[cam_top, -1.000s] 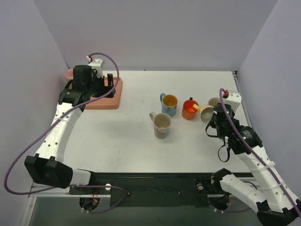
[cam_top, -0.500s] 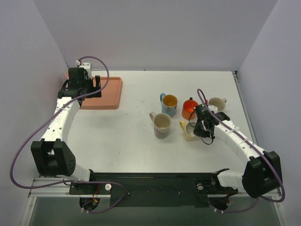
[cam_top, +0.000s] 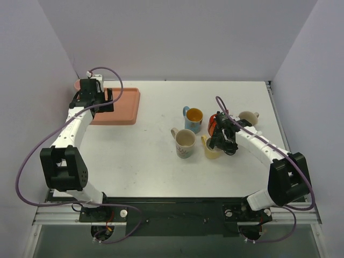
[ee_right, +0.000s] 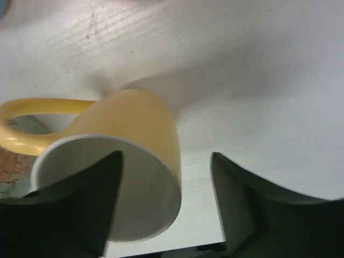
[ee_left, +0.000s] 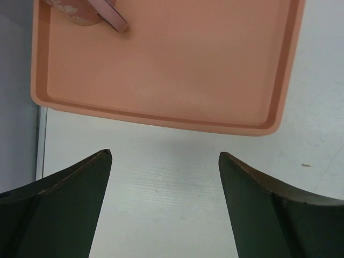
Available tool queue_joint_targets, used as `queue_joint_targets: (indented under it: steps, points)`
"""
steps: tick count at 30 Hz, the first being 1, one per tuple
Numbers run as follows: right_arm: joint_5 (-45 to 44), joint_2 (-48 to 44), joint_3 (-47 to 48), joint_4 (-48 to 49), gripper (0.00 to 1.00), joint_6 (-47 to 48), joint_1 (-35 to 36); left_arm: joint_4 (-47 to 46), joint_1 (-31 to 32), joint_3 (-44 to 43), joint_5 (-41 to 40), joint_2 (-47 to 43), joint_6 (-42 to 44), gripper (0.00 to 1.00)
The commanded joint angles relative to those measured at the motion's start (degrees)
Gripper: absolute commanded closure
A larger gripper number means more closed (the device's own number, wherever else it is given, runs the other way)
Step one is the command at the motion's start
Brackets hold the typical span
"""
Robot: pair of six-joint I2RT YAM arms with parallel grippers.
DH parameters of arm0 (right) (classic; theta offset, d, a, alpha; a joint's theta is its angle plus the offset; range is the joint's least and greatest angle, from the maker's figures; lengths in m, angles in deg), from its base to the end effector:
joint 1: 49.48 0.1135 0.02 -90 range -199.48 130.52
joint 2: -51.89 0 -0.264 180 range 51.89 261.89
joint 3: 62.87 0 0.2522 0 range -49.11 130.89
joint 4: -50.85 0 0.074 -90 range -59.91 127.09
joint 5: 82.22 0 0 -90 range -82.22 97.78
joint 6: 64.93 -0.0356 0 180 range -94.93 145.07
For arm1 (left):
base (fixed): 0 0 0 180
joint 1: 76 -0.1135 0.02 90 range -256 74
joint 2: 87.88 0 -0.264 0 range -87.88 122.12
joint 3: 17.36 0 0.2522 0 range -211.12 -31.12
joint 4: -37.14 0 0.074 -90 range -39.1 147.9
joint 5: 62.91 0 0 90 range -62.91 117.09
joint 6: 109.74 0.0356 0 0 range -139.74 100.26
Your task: Turn the mug right side up
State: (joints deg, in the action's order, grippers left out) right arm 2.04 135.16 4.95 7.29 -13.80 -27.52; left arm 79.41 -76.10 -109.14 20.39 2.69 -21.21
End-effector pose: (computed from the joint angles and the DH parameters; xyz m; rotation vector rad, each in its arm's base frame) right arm 0.2689 0.1046 0.2147 0.4203 2.5806 0.2539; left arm 0.3572 0.0048 0.3110 -0.0921 2.2826 0.1212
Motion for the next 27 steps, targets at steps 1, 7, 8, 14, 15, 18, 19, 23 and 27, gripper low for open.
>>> queue_joint_targets:
  steps: [1,7,8,14,15,18,19,23,27]
  points:
    - [-2.7,-1.3,4.6,-4.8,0.24,1.9,0.7,-5.1,-2.8,-3.0,-4.1,4.3,-0.1,0.08]
    - [-5.8,-7.3,8.8,-9.0,0.07,4.7,1.6,-12.2,-3.5,-7.7,-10.7,12.5,-4.0,0.09]
    - [-6.3,-7.8,9.6,-9.8,0.07,5.6,1.9,-12.9,-3.4,-9.3,-10.9,14.4,-5.0,0.08]
    - [-13.3,-15.2,10.8,-10.0,0.05,8.3,3.4,-15.0,-3.4,-17.9,-15.6,24.3,-8.6,0.08]
    - [-14.8,-15.8,10.2,-9.6,0.05,8.5,3.6,-14.3,-3.4,-19.4,-16.7,26.8,-8.6,0.08]
    - [-17.3,-18.5,8.7,-7.4,0.05,9.2,4.0,-11.2,-3.5,-25.7,-17.5,31.2,-9.0,0.08]
    - [-17.2,-18.7,8.3,-7.0,0.04,9.3,4.1,-9.6,-3.6,-28.0,-18.0,33.0,-9.4,0.08]
    - [-16.3,-19.5,7.4,-6.3,0.04,10.0,4.6,-8.3,-3.9,-32.7,-19.0,37.1,-10.3,0.08]
    - [-15.9,-18.8,7.2,-6.5,0.03,10.3,5.1,-4.2,-3.9,-40.2,-19.6,42.7,-10.1,0.11]
